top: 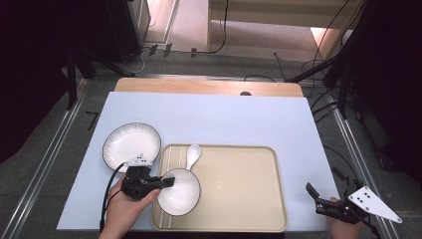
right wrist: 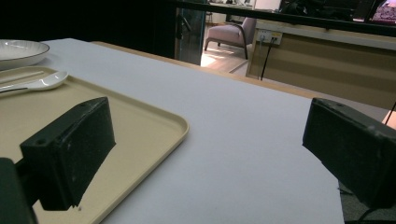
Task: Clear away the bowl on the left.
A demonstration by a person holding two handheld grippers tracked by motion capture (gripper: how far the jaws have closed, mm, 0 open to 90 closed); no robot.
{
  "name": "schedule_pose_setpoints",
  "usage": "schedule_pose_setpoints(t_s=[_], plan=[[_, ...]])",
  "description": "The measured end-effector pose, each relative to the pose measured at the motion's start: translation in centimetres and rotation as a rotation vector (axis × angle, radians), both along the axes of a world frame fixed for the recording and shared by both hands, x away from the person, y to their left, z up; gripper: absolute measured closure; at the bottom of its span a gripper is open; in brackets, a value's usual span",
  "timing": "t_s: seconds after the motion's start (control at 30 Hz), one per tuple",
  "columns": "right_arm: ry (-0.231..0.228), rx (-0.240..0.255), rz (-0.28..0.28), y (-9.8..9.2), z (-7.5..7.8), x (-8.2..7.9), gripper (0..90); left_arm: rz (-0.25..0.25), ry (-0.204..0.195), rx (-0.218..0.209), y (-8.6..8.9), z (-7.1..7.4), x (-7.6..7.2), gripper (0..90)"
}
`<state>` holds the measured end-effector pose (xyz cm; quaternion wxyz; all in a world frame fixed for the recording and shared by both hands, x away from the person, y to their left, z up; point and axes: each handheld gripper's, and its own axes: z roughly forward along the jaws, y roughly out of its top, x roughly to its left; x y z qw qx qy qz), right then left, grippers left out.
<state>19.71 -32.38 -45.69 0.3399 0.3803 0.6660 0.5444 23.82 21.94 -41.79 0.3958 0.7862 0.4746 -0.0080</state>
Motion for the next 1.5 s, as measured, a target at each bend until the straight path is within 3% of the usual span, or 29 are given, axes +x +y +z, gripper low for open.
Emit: schedule_pose_setpoints(t_s=[0.47,0.97,1.17,1.3,1.4,1.5], plan=[[-0.003,0.0,-0.004,-0.1,0.0,0.0,2.5,-0.073,0.046,0.039,-2.5,-1.3,-0.4,83.1],[0.001,0.006,-0.006,0.0,0.0,-0.1,2.5,-0.094,0.072,0.079,-3.6,-2.4,-0.4,82.9],[-0.001,0.006,-0.004,-0.1,0.0,-0.1,2.5,-0.093,0.074,0.074,-3.7,-2.4,-0.3,82.4],[-0.002,0.006,-0.005,-0.1,0.0,-0.2,2.4,-0.123,0.077,0.036,-3.7,-2.3,-0.2,78.2],[-0.005,0.002,-0.006,-0.2,0.0,-0.1,2.5,-0.115,0.074,0.065,-3.8,-2.4,-0.2,74.2],[-0.009,0.003,-0.008,-0.2,0.0,-0.2,2.4,-0.117,0.073,0.048,-3.7,-2.3,-0.2,71.8]])
